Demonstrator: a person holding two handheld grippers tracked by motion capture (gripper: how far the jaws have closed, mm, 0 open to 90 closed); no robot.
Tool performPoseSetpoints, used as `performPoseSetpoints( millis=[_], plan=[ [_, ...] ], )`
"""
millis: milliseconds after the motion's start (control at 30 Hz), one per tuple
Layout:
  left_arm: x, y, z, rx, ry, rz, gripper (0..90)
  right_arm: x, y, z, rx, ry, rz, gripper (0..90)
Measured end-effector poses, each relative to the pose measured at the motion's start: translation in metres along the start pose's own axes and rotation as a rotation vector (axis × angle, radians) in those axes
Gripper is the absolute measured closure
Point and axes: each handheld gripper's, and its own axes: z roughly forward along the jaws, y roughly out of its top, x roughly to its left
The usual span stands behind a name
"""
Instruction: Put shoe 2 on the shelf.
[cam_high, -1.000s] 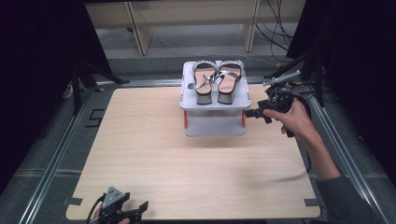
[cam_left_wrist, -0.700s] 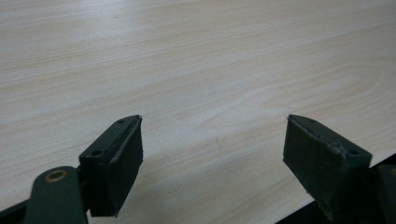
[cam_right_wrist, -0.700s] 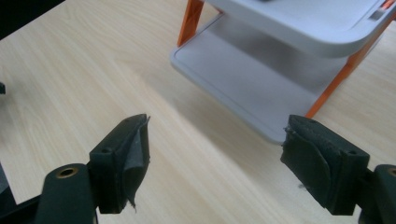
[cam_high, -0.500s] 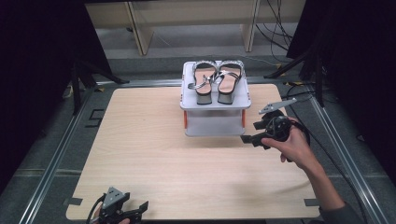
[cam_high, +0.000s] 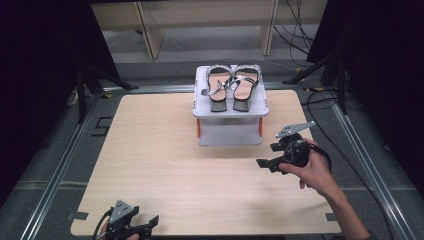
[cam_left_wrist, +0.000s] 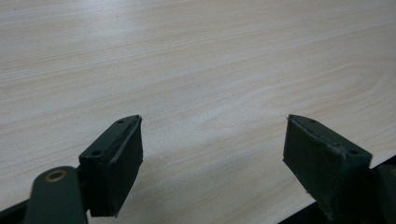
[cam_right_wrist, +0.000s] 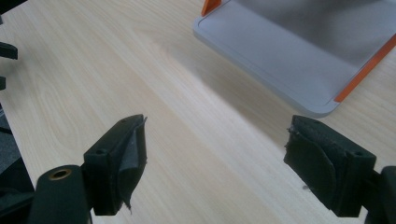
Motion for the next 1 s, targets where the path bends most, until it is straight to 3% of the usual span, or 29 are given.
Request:
performPoseSetpoints(
  millis=[100,133,267,433,500,700,1000],
  plan=[
    [-0.002,0.0,0.001,-0.006,-0.006,-0.018,19.5,0.002,-0.003,0.0,0.002,-0.006,-0.016,20.3],
    [-0.002,0.0,0.001,-0.006,-0.007,-0.018,19.5,0.003,-0.004,0.001,-0.024,-0.014,-0.015,20.2],
    [-0.001,0.0,0.001,-0.004,-0.005,-0.016,19.5,0.008,-0.007,-0.001,-0.003,0.002,0.005,19.9],
    [-0.002,0.0,0.0,0.006,-0.002,-0.015,19.5,0.011,-0.015,0.001,-0.01,0.01,-0.037,19.0],
    [-0.002,0.0,0.001,-0.009,-0.006,-0.016,19.4,0.014,-0.019,0.001,-0.001,0.006,-0.015,18.8],
    [-0.002,0.0,0.0,-0.003,0.0,-0.015,19.0,0.016,-0.035,0.004,-0.001,0.002,-0.032,18.6],
    [-0.001,-0.001,0.001,-0.004,-0.001,-0.014,17.5,0.017,-0.059,0.004,0.02,0.001,0.006,18.6]
  ],
)
